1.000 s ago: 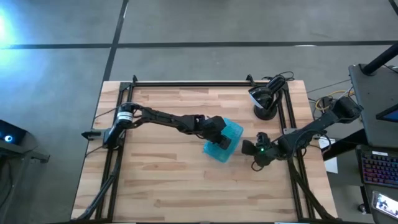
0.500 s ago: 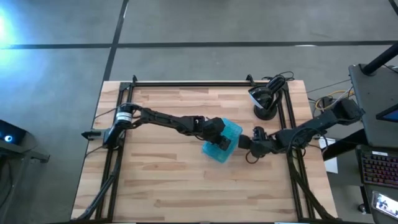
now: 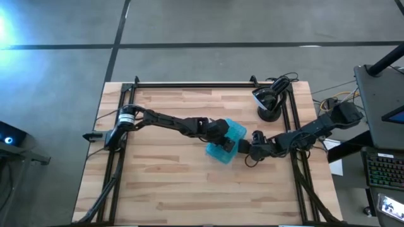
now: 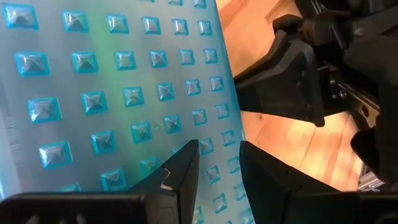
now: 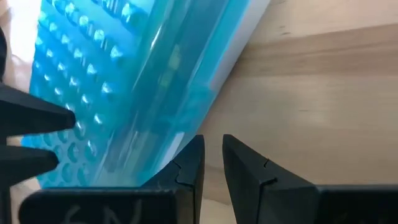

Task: Pick & place school supplies into a supply box
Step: Close the supply box

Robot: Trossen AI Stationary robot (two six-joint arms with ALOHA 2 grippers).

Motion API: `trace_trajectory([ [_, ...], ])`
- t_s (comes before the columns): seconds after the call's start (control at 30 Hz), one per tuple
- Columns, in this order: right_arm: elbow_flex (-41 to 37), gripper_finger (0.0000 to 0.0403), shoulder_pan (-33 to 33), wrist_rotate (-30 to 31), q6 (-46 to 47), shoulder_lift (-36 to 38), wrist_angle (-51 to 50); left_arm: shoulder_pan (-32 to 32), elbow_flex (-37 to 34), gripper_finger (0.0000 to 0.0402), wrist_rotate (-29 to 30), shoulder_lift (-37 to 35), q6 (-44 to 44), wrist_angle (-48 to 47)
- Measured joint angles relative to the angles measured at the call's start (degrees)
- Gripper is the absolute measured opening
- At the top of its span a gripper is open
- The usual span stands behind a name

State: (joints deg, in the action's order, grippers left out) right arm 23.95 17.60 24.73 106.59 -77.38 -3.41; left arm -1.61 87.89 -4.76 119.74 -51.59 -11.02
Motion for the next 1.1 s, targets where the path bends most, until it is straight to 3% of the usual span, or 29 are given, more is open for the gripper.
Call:
trace_trajectory([
  [0.83, 0.95, 0.0052, -1.96, -0.98, -10.88, 2.56, 0.14, 0.68, 0.09, 0.0104, 0.18, 0.17, -0.44, -0.03],
  [0.93, 2.22, 0.0052, -1.43, -1.13, -13.02, 5.83, -5.59, 0.7, 0.14, 0.0104, -0.39, 0.17, -0.47, 0.52],
  [1.1, 7.02, 0.0052, -1.15, 1.2, -16.62, 11.72, -24.0, 0.66, 0.03, 0.0104, 1.54, -1.25, 0.93, -0.38],
])
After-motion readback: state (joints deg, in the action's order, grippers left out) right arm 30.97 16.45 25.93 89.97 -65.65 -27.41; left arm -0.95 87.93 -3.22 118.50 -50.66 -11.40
